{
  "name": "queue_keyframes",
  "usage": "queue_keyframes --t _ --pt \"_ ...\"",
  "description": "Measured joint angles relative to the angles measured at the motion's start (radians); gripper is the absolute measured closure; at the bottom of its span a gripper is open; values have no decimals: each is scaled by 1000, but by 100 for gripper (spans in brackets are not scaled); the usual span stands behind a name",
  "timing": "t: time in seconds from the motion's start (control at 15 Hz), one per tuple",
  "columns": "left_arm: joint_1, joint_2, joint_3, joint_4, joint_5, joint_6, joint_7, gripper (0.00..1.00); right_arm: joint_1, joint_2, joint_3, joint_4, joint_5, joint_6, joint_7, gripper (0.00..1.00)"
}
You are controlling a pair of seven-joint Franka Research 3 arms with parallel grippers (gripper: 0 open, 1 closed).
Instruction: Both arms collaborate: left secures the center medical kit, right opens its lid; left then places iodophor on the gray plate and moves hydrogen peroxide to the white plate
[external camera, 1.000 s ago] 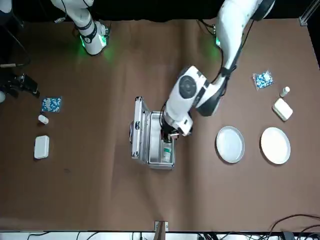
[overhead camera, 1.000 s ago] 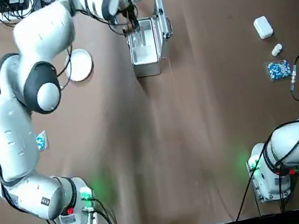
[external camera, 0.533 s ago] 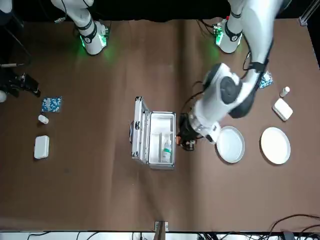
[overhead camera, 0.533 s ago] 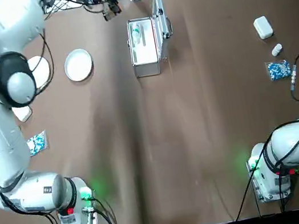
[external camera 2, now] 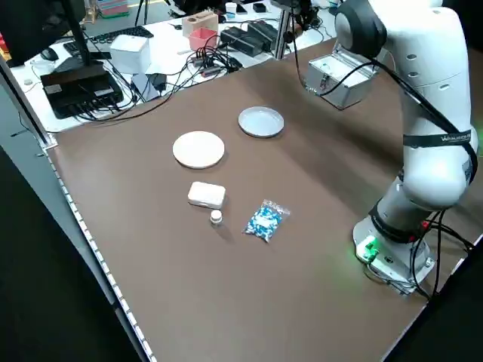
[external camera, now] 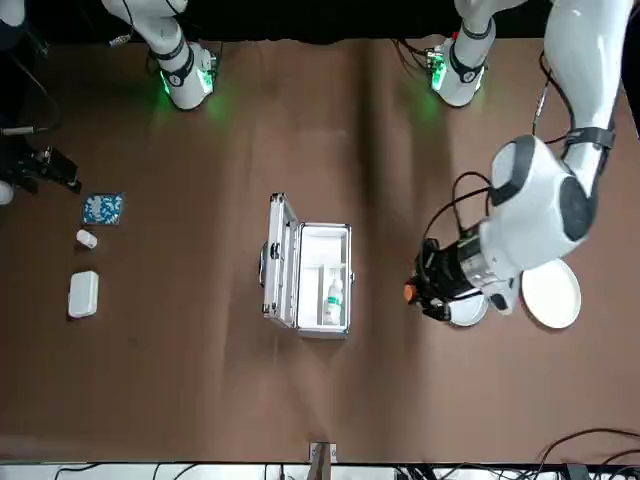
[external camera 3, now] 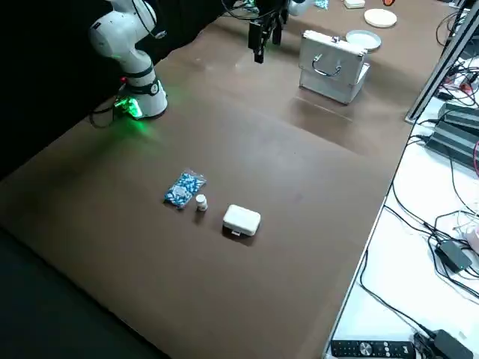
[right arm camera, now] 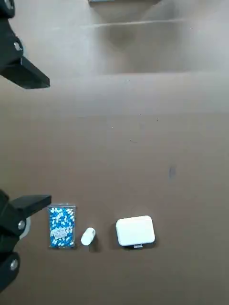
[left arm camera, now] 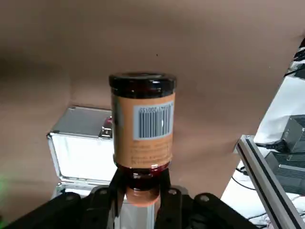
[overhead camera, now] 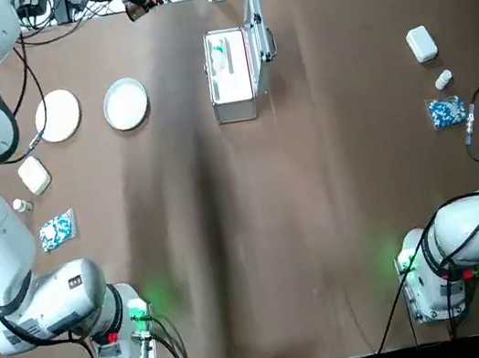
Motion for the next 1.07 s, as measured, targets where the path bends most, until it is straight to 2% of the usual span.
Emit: queue_keyframes --t 0.33,0.4,0.53,0.87,1.07 --pt "80 2 -13 -8 -107 -54 171 67 3 0 0 0 0 0 0 2" --pt "118 7 -13 -10 -162 -94 224 67 10 0 1 -1 0 0 0 2" --pt "155 11 -13 -12 -207 -146 326 67 14 0 2 -1 0 0 0 2" --pt "207 22 -14 -15 -241 -207 465 67 20 5 3 -16 37 0 0 2" --pt "244 26 -14 -29 -281 -225 551 67 30 27 4 -22 96 1 0 2"
